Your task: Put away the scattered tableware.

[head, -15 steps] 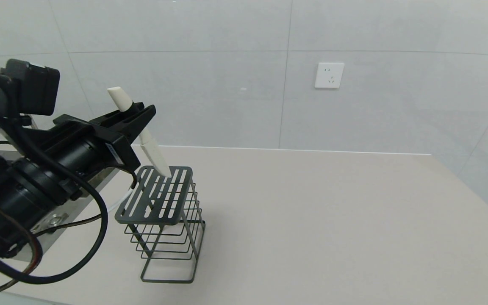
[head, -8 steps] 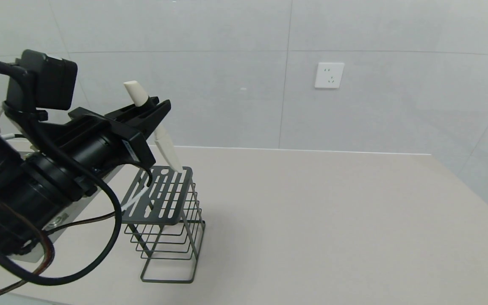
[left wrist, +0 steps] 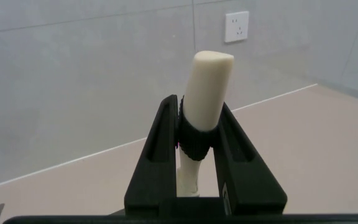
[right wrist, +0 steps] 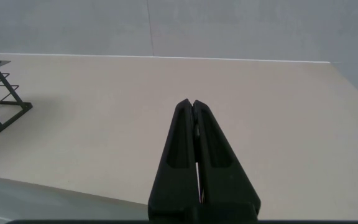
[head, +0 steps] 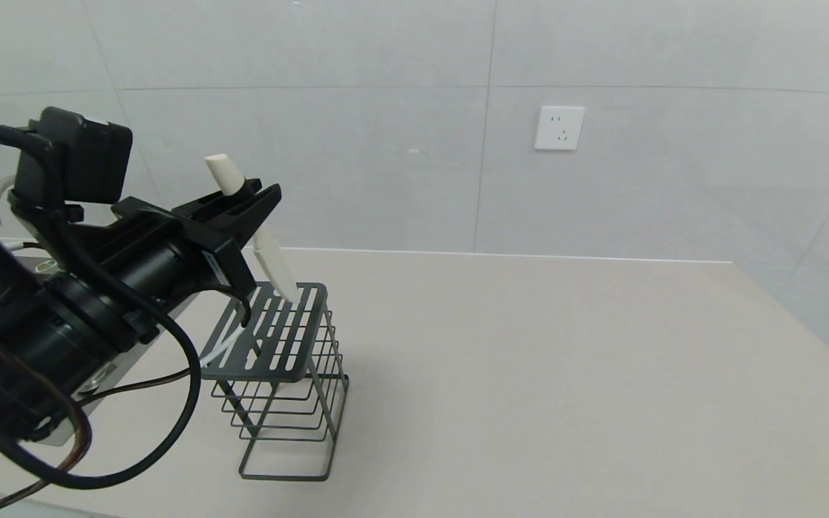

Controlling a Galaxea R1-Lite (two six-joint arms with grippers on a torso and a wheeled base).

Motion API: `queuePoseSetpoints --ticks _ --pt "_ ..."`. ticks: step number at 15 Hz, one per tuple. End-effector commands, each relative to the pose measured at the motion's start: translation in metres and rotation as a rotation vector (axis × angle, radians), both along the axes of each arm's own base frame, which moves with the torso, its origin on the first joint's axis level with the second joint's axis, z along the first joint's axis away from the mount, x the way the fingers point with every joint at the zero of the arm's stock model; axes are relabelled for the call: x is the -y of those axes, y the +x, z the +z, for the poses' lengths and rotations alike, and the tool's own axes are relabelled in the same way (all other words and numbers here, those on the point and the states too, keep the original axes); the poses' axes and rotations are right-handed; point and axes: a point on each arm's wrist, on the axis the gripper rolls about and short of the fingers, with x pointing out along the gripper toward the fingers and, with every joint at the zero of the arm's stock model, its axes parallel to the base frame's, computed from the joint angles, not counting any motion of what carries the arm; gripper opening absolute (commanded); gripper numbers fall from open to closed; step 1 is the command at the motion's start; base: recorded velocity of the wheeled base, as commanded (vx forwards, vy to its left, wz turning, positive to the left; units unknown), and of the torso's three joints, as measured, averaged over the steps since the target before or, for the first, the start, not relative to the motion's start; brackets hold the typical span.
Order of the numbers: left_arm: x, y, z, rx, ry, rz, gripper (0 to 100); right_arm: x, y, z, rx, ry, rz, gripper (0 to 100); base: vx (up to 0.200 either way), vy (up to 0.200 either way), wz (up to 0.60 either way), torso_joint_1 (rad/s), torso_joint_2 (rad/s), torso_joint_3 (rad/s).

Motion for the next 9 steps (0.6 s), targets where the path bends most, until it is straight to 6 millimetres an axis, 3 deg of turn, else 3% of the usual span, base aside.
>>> queuePoseSetpoints --ticks 1,9 --pt "0.0002 0.0013 0.0031 0.012 -0.007 0.002 0 0.0000 0.0003 0.0001 -0.003 0.000 -0.002 0 0.000 0.000 0.00 0.000 0.00 0.000" --pt "0.0021 0.0040 -0.0020 0.003 0.021 -0.021 0 0.0000 0.0003 0.0001 -0.003 0.000 0.000 0 0.000 0.000 0.00 0.000 0.00 0.000"
